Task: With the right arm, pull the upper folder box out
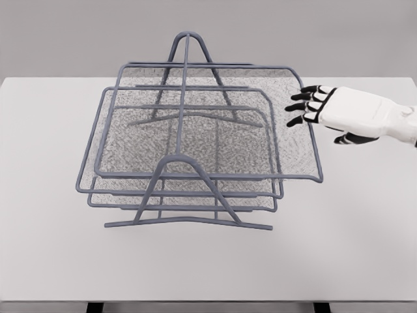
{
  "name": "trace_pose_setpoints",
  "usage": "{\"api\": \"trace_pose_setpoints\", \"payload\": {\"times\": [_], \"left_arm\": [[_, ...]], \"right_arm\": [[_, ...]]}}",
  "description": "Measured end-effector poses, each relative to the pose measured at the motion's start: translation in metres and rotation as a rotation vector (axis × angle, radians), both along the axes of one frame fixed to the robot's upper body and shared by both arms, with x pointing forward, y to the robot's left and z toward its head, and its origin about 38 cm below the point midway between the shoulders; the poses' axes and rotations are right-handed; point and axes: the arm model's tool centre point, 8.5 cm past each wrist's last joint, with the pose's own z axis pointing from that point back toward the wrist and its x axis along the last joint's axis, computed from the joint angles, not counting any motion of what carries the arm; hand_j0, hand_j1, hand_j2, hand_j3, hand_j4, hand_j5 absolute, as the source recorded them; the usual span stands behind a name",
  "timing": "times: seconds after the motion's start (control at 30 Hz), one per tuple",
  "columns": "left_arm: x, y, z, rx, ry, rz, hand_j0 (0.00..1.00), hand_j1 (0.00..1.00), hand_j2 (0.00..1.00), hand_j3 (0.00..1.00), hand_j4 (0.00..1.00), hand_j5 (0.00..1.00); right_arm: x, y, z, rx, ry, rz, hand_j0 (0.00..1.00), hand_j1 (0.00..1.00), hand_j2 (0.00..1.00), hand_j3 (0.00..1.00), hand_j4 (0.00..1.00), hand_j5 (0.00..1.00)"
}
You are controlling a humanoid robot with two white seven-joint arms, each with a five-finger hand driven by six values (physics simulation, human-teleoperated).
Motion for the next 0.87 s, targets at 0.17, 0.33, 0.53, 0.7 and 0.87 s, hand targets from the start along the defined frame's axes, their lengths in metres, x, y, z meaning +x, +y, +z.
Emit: {"api": "trace_pose_setpoints", "payload": {"times": [0.17, 0.33, 0.53, 0.7, 0.87], "left_arm": [[0.000, 0.000, 0.000, 0.000, 0.000, 0.000, 1.00, 1.00, 1.00, 1.00, 1.00, 1.00], [0.000, 0.000, 0.000, 0.000, 0.000, 0.000, 1.00, 1.00, 1.00, 1.00, 1.00, 1.00], [0.000, 0.000, 0.000, 0.000, 0.000, 0.000, 1.00, 1.00, 1.00, 1.00, 1.00, 1.00], [0.000, 0.000, 0.000, 0.000, 0.000, 0.000, 1.00, 1.00, 1.00, 1.00, 1.00, 1.00], [0.000, 0.000, 0.000, 0.000, 0.000, 0.000, 1.00, 1.00, 1.00, 1.00, 1.00, 1.00]], "right_arm": [[-0.001, -0.016, 0.008, -0.060, -0.024, -0.031, 1.00, 1.00, 1.00, 1.00, 1.00, 1.00], [-0.005, -0.030, 0.030, -0.056, -0.054, -0.050, 1.00, 1.00, 1.00, 1.00, 1.00, 1.00], [-0.011, -0.038, 0.059, 0.119, -0.052, -0.032, 1.00, 1.00, 1.00, 1.00, 1.00, 1.00], [-0.015, -0.037, 0.054, 0.176, -0.015, -0.017, 1.00, 1.00, 1.00, 1.00, 1.00, 1.00], [-0.016, -0.037, 0.055, 0.188, -0.013, -0.013, 1.00, 1.00, 1.00, 1.00, 1.00, 1.00]]}}
